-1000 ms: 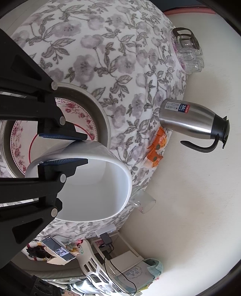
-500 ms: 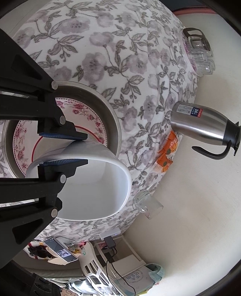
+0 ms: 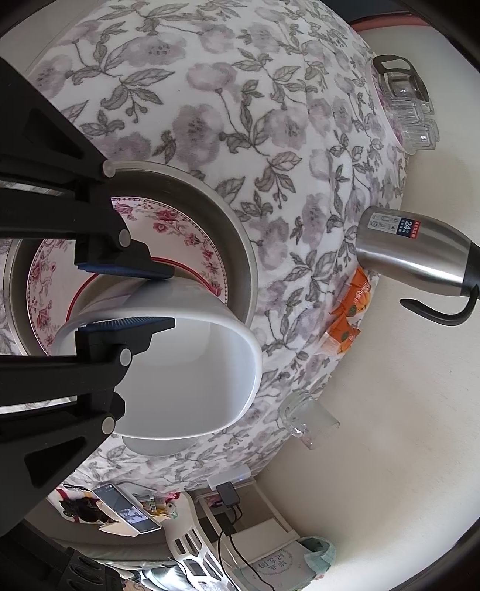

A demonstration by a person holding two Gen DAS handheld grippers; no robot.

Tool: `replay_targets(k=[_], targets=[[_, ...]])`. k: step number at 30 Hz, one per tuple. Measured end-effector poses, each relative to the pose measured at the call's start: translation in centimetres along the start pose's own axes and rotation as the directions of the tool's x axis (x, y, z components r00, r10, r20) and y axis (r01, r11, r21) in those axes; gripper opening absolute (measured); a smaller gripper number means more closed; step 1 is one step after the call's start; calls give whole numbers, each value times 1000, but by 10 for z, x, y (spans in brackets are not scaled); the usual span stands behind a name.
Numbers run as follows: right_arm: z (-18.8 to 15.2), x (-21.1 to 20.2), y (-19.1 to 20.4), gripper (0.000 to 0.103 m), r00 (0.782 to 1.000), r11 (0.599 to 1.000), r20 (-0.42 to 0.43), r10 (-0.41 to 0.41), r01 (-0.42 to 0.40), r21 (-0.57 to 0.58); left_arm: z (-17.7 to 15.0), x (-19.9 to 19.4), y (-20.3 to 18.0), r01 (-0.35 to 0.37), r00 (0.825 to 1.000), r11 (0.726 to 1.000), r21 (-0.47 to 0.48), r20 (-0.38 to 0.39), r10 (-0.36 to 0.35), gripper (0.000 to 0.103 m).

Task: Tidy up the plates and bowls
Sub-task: 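Lower the MAX bowl into the red-rimmed bowl with both grippers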

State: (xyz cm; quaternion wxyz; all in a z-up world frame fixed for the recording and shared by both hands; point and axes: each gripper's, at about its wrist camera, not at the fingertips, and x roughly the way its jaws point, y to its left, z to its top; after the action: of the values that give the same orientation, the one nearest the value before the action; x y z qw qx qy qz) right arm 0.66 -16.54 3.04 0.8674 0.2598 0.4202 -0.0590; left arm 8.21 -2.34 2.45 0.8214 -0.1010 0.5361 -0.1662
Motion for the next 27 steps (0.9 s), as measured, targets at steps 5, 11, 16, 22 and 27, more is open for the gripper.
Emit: replay_targets(k=[5,11,16,22,27], targets=[[-1,4,-3,24,1000,1000,-12,-5,5,7,-1,4,0,-5,1000,1000,1,-13,5,20],[-1,5,-4,24,1000,1000,-13,-6,6,9,-1,5,-1,-7,1000,1000,2,-15,7,20],[0,3,-4,24,1000,1000,-5,6,-6,12,0,6,0,-9,1000,1000,-1,-18,9,20],[0,1,-1,24,1000,1000,4,7,-7,0,3,-6,-1,-17,999,1000,18,31,16,20],[1,1,-1,24,1000,1000,4,8,-8,-1,3,-6,1,-14,999,1000,16,34,13,20]])
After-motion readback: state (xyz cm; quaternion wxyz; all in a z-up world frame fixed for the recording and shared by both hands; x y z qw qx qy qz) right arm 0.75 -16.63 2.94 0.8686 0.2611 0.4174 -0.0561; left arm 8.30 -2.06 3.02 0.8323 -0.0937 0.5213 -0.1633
